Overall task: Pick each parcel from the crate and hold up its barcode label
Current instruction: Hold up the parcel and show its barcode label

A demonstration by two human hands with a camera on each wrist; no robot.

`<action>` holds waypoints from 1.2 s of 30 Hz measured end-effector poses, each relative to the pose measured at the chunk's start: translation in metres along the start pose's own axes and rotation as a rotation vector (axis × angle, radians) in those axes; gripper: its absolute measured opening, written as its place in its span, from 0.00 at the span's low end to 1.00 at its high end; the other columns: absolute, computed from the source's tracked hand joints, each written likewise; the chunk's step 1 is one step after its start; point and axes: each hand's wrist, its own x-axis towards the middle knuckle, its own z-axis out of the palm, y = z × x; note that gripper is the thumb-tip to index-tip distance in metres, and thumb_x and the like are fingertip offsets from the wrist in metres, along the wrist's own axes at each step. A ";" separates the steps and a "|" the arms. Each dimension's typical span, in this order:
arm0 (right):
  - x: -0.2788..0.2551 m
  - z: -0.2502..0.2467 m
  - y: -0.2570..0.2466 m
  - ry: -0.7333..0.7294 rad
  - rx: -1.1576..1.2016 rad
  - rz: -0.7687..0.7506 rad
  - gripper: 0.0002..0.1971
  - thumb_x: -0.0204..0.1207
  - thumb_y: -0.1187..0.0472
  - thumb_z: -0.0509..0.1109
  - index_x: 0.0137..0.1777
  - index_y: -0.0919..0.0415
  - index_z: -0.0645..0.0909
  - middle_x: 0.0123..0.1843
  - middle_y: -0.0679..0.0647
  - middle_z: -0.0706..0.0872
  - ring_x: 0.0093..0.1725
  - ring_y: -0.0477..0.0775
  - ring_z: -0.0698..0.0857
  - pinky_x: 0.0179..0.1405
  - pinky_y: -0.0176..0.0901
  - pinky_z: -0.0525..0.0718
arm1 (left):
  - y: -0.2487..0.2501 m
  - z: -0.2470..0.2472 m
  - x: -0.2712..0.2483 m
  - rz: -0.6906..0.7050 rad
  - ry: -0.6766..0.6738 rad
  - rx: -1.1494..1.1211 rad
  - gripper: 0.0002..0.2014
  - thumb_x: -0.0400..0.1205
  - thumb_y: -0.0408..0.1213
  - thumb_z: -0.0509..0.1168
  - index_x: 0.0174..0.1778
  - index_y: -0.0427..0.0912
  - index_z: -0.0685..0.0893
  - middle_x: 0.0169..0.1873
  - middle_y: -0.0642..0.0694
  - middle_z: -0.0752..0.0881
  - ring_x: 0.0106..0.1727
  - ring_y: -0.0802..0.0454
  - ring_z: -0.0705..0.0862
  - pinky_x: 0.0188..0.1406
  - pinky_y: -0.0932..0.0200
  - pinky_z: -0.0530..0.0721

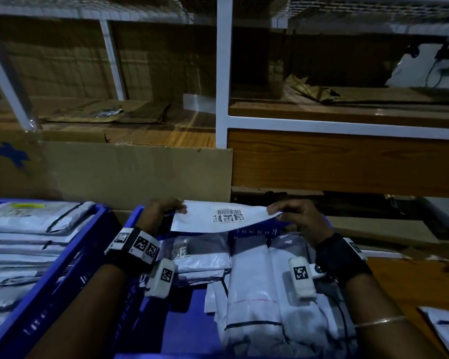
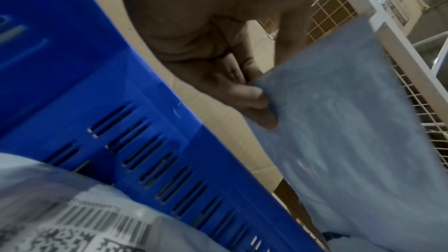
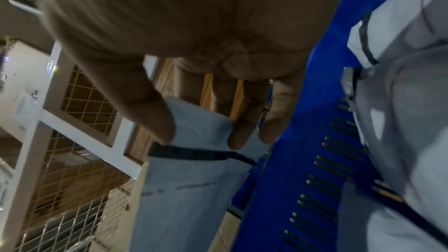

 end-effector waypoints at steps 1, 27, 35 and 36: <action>0.001 0.000 0.000 -0.017 0.043 0.022 0.10 0.72 0.76 0.68 0.40 0.66 0.90 0.49 0.57 0.90 0.52 0.52 0.88 0.45 0.40 0.87 | 0.000 0.000 0.001 0.029 -0.006 0.028 0.09 0.54 0.38 0.77 0.23 0.36 0.88 0.30 0.39 0.85 0.37 0.45 0.83 0.42 0.57 0.80; 0.003 0.012 0.012 0.160 -0.108 0.091 0.07 0.75 0.73 0.74 0.48 0.62 0.86 0.46 0.67 0.89 0.43 0.57 0.88 0.41 0.42 0.88 | -0.006 0.009 -0.003 0.107 0.027 0.187 0.12 0.79 0.26 0.70 0.58 0.36 0.85 0.33 0.34 0.87 0.32 0.45 0.84 0.28 0.61 0.82; 0.008 0.014 0.019 0.093 -0.080 0.190 0.13 0.72 0.71 0.77 0.57 0.66 0.86 0.44 0.65 0.89 0.44 0.59 0.87 0.45 0.49 0.87 | -0.012 0.009 0.004 0.176 0.087 0.177 0.12 0.81 0.17 0.61 0.39 0.38 0.77 0.12 0.56 0.76 0.16 0.66 0.73 0.21 0.73 0.74; 0.008 0.016 0.019 0.073 -0.076 0.199 0.14 0.71 0.72 0.78 0.56 0.66 0.86 0.41 0.65 0.87 0.42 0.58 0.86 0.41 0.47 0.86 | -0.012 0.009 0.005 0.185 0.093 0.158 0.13 0.81 0.15 0.60 0.39 0.38 0.76 0.12 0.56 0.76 0.17 0.67 0.73 0.22 0.74 0.75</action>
